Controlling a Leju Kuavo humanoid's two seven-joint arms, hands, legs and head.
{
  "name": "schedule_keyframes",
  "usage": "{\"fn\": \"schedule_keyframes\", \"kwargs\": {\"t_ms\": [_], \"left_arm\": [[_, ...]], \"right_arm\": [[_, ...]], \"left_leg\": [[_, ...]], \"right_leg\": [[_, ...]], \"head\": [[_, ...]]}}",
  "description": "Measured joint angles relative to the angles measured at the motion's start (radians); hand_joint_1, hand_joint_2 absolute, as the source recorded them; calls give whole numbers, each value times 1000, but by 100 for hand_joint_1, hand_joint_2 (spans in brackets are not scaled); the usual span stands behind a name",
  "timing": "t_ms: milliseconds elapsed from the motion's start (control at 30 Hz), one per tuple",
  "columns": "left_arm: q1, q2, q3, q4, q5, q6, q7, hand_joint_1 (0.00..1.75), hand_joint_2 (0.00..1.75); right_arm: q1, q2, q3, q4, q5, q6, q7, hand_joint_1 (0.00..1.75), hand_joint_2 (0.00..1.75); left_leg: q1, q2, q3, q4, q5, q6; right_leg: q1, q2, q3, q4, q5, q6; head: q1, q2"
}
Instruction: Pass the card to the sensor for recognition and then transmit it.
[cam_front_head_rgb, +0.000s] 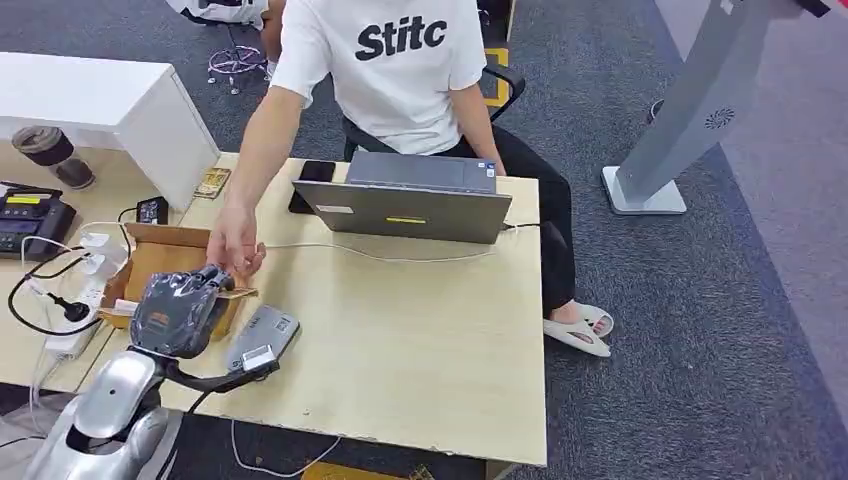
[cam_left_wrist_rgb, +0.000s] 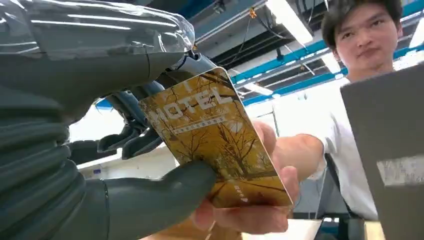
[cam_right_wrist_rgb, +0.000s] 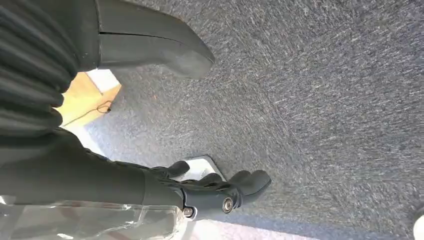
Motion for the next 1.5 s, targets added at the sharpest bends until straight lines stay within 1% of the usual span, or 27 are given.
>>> {"fn": "schedule_keyframes", "kwargs": {"t_ms": [133,267,400,533,567,600,667,800,900,1000,1133,1333,1433,1500], "left_arm": [[-50,2,-17,-35,14,-7,-11,175,175],[-105,15,-17,-50,28,-2,14,175,175],[-163,48,24,-46,35,-15,19,175,175],[-226,73,80,-13,50,-27,22,175,175],[-239,77,92,-3,52,-29,26,79,175],[-247,80,102,8,54,-29,28,0,175],[-256,82,125,27,58,-14,41,0,175],[-256,77,173,57,69,50,65,0,175],[-251,71,203,72,69,91,75,0,175],[-245,63,232,85,69,114,78,0,175],[-230,57,258,93,68,129,78,0,175],[-210,51,273,98,66,133,72,0,175],[-169,49,280,93,87,119,42,0,175],[-118,44,280,73,49,115,39,0,175]], "right_arm": [[0,0,0,0,7,1,-8,0,175],[0,-2,0,1,13,-3,-14,0,175],[0,-4,0,4,28,-6,-18,0,175],[0,-10,0,10,44,-6,-21,0,175],[0,-10,0,10,44,-7,-22,0,175],[0,-11,0,11,44,-8,-24,0,175],[0,-12,0,14,49,-12,-23,0,175],[-1,-15,0,19,61,-18,-13,0,175],[-1,-16,0,25,62,-22,-8,0,175],[-1,-16,0,28,62,-22,-2,0,175],[-2,-17,0,32,63,-23,-3,0,175],[-5,-17,0,35,73,-23,-5,0,175],[-5,-17,0,35,69,-21,-9,0,175],[-4,-17,-1,35,60,-18,1,0,175]], "left_leg": [[0,0,0,0,0,0],[0,0,0,0,0,0],[0,0,0,0,0,0],[1,0,0,0,0,0],[1,0,0,0,0,0],[1,0,0,0,0,0],[0,0,0,0,0,0],[0,0,-1,0,0,0],[0,0,-1,0,0,0],[0,0,-1,0,0,0],[0,0,-1,0,0,0],[0,0,-1,0,0,0],[0,0,-1,0,0,0],[0,1,-1,0,0,0]], "right_leg": [[0,0,1,0,0,0],[0,0,1,0,0,0],[0,0,0,0,0,0],[0,1,0,1,0,0],[0,1,0,1,0,0],[0,1,0,1,0,0],[0,1,0,1,0,0],[0,1,0,1,0,0],[0,0,0,0,0,0],[0,0,0,0,0,0],[0,0,0,0,0,0],[0,0,0,1,0,0],[0,1,0,1,0,0],[0,1,0,0,0,0]], "head": [[0,0],[0,0],[0,0],[0,0],[0,0],[0,0],[0,0],[0,0],[0,0],[0,0],[0,0],[0,0],[0,0],[0,0]]}}
